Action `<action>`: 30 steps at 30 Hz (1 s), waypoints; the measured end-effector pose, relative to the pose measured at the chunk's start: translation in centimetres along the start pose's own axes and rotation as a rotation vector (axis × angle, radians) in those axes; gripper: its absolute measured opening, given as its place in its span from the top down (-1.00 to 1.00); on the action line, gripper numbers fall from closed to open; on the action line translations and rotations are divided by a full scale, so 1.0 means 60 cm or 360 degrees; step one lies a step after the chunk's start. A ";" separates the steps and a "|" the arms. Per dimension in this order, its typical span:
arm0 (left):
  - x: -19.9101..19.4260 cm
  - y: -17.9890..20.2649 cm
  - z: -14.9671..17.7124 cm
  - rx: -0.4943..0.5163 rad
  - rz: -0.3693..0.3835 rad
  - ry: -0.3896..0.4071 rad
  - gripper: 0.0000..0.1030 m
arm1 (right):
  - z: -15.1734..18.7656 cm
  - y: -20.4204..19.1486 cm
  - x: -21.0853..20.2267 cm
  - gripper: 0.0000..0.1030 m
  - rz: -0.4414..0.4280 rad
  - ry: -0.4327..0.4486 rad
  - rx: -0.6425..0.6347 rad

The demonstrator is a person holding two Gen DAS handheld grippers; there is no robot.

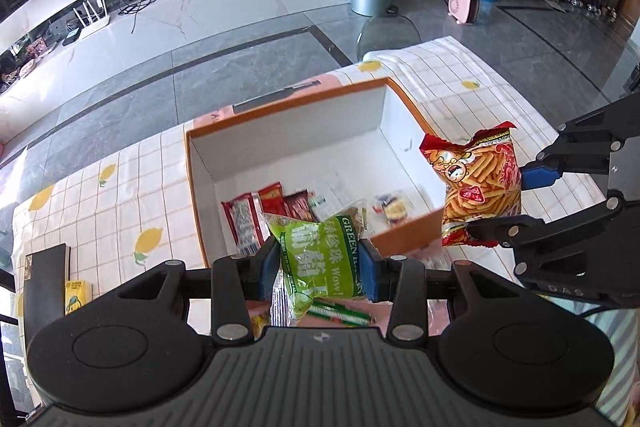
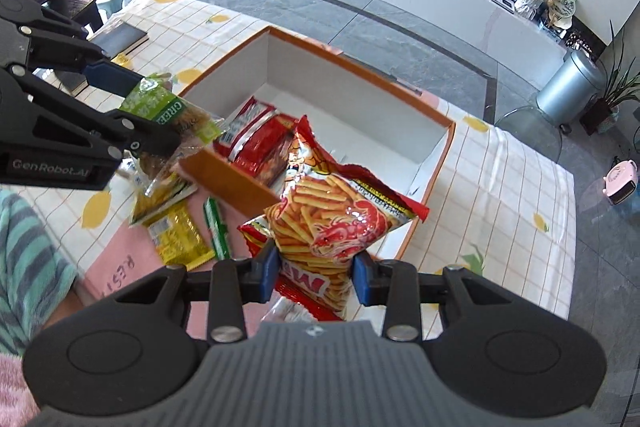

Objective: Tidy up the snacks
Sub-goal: 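Lift and carry the raisin bag and Mimi bag with both tools over the box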

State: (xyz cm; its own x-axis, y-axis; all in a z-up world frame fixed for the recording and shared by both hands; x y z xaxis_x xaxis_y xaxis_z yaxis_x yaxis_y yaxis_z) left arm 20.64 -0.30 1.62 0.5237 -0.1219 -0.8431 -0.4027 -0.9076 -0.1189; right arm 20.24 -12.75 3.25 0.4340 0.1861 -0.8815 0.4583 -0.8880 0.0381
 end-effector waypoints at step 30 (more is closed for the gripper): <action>0.217 -0.074 -0.018 -0.0018 -0.0043 -0.0202 0.10 | -0.092 0.040 0.255 0.32 0.0150 -0.0278 -0.0072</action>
State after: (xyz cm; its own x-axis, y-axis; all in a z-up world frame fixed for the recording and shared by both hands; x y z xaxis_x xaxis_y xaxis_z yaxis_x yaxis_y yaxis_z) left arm 30.08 1.72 -8.25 0.4350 -0.0462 -0.8992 -0.3809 -0.9144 -0.1373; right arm 32.29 -9.73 -7.55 0.3371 0.0236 -0.9412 0.4581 -0.8775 0.1421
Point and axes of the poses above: each gripper's, at about its wrist camera, not at the fingertips, and x roughly the way its jaws point, y to its right, z to its underside, the point moved 7 cm from there along x, roughly the way its jaws point, and after that the axes turned 10 degrees about x, right-handed, at the moved point
